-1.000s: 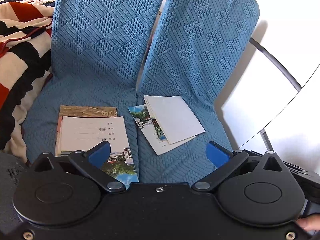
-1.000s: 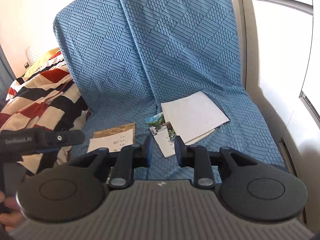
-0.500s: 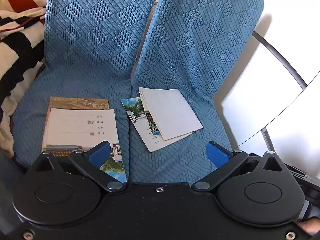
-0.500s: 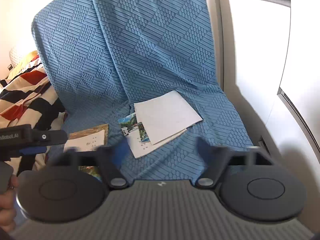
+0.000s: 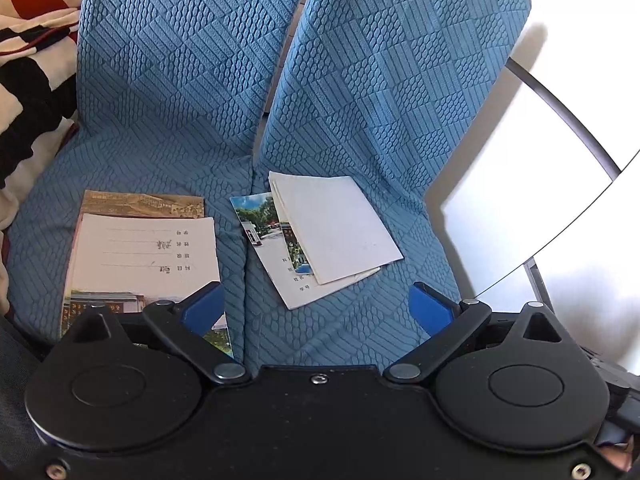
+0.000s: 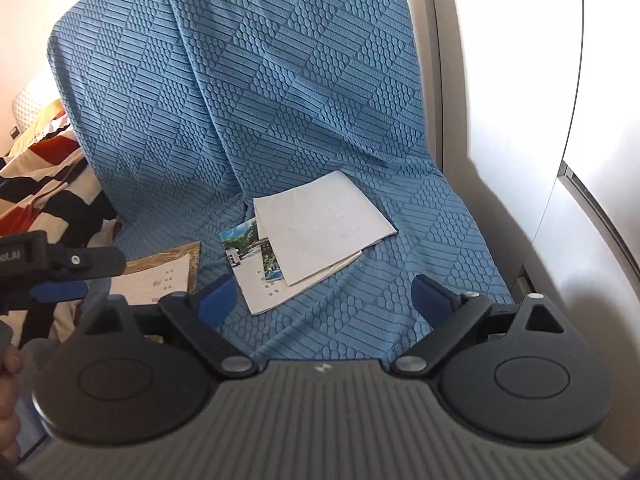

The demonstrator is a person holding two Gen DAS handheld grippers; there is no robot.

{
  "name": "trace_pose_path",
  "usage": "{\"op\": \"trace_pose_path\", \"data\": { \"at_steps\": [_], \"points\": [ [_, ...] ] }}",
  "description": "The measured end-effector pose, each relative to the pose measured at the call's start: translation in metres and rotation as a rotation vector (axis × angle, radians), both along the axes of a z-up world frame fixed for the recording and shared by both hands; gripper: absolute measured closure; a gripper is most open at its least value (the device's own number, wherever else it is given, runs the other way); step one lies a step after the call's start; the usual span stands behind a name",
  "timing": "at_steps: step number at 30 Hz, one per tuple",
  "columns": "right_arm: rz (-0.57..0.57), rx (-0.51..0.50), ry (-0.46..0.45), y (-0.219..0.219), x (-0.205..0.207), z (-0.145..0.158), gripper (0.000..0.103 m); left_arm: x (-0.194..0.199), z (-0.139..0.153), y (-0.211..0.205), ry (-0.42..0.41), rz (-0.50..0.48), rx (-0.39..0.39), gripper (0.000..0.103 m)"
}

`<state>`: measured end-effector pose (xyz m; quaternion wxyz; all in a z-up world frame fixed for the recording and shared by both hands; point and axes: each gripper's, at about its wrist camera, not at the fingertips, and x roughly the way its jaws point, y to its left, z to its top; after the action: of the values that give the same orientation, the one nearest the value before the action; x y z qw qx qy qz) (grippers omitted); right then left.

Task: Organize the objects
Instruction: 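Move both open tools down toward the white envelope beside the photo booklet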

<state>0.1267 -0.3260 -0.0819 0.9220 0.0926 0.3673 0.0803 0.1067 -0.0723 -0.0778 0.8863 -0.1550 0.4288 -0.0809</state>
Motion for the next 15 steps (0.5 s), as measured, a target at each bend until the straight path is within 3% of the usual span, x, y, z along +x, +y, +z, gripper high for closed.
{"op": "trace_pose_path", "data": {
  "at_steps": [9, 15],
  "points": [
    [-0.08, -0.019, -0.048, -0.015, 0.012, -0.029, 0.008, 0.013, -0.019, -0.014, 0.0, -0.001, 0.0, 0.007],
    [-0.115, 0.029, 0.013, -0.025, 0.024, -0.057, 0.008, 0.031, -0.032, -0.018, 0.015, 0.029, -0.059, 0.012]
  ]
}}
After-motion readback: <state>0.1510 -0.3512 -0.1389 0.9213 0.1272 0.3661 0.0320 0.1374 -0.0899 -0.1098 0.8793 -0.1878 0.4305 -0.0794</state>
